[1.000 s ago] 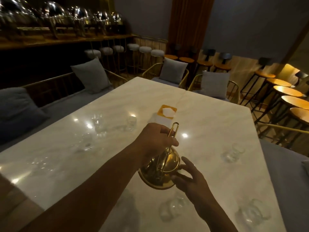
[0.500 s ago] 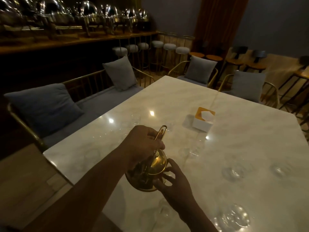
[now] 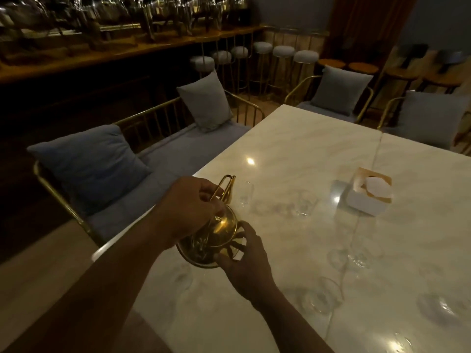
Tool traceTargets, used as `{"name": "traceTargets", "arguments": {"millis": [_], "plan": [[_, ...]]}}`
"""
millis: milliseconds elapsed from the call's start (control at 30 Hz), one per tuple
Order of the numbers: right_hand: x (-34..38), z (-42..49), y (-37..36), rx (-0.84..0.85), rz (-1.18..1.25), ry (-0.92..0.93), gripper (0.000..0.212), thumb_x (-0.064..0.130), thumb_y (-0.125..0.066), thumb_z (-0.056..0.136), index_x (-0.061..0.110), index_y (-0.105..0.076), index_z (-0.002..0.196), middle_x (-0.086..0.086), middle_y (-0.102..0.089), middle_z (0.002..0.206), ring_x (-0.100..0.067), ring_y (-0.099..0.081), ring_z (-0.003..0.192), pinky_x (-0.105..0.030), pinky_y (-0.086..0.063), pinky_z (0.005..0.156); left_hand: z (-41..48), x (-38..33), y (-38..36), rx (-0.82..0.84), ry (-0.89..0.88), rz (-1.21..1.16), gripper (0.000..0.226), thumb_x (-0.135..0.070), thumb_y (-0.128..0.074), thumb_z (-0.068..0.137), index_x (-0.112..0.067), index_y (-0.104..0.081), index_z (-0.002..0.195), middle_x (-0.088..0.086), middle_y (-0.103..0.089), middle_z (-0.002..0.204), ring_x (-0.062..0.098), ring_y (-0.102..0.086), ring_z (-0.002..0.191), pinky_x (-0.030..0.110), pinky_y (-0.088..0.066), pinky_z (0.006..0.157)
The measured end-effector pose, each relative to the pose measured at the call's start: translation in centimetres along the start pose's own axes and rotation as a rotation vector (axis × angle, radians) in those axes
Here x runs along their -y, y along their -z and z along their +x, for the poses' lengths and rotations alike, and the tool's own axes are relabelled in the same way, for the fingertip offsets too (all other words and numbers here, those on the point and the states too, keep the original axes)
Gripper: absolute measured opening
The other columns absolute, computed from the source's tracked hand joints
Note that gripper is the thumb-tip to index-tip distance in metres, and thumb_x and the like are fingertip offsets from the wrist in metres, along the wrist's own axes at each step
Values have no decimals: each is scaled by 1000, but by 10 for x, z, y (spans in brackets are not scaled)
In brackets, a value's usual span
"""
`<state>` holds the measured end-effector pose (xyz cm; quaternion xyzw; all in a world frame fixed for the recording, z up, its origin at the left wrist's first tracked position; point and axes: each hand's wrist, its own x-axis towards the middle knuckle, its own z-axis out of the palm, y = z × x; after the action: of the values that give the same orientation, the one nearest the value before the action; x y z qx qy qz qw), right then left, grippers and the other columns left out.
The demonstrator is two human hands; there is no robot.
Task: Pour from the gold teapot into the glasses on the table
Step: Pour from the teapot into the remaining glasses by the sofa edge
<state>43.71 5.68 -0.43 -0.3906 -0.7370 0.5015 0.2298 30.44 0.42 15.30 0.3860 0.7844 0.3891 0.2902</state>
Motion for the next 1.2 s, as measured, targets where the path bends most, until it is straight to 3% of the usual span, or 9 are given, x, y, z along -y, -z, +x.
{"name": "traceTargets", "arguments": {"millis": [167, 233, 333, 400, 533, 667, 833, 1033, 1200], "plan": [[12, 52, -53, -7, -22, -59, 85, 29, -84, 76, 35, -33, 144, 5, -45, 138, -8, -53, 112, -27, -52, 95, 50, 34, 39, 42, 41, 8, 19, -9, -68, 85, -14, -68, 104, 6, -73, 94, 24, -72, 87, 48, -58, 85], [12, 65, -76, -21, -26, -91, 88, 27, -84, 77, 32, -30, 148, 3, -44, 141, -5, -50, 108, -15, -48, 90, 69, 50, 52, 93, 52, 2, 13, -9, -66, 86, -18, -67, 96, 5, -72, 93, 24, -71, 89, 48, -58, 86], [4, 81, -109, -64, -63, -131, 84, 29, -83, 77, 32, -33, 146, 4, -46, 139, 0, -53, 103, -2, -42, 77, 97, 75, 64, 161, 61, -11, 15, -7, -66, 87, -22, -67, 88, 0, -68, 95, 21, -64, 96, 37, -56, 76], [-1, 91, -129, -117, -89, -172, 80, 32, -82, 76, 34, -36, 141, 6, -49, 132, -4, -54, 110, -10, -48, 85, 115, 93, 70, 207, 64, -25, 15, -8, -65, 87, -22, -69, 92, -3, -68, 95, 17, -62, 97, 28, -48, 68], [-8, 109, -154, -164, -135, -261, 69, 29, -79, 76, 38, -41, 133, 16, -47, 117, -9, -50, 113, -23, -48, 91, 146, 124, 71, 254, 119, -60, 20, -8, -65, 87, -23, -70, 100, -2, -71, 96, 17, -65, 95, 34, -50, 77], [-21, 127, -174, -162, -165, -369, 74, 33, -78, 76, 34, -40, 140, 8, -51, 128, -8, -55, 113, -21, -51, 91, 171, 145, 69, 295, 186, -91, 23, -8, -65, 88, -24, -69, 104, -3, -70, 96, 13, -64, 92, 34, -50, 77], [-32, 143, -182, -175, -195, -451, 75, 27, -74, 82, 29, -35, 146, 1, -52, 136, -9, -56, 114, -18, -48, 90, 192, 160, 64, 338, 224, -119, 29, -5, -63, 89, -20, -68, 112, 2, -70, 104, 11, -64, 88, 18, -44, 58], [-38, 153, -178, -156, -150, -491, 64, 21, -69, 89, 31, -37, 144, -1, -47, 137, 0, -46, 99, 0, -34, 67, 210, 169, 61, 370, 215, -111, 30, -3, -63, 89, -16, -66, 117, 5, -72, 102, 18, -69, 89, 26, -56, 71], [-40, 155, -180, -162, -145, -463, 65, 29, -70, 90, 34, -37, 145, 0, -47, 141, 1, -47, 101, -10, -38, 85, 219, 174, 62, 381, 176, -79, 30, -3, -62, 89, -14, -65, 117, 2, -70, 97, 16, -68, 86, 32, -58, 76]]}}
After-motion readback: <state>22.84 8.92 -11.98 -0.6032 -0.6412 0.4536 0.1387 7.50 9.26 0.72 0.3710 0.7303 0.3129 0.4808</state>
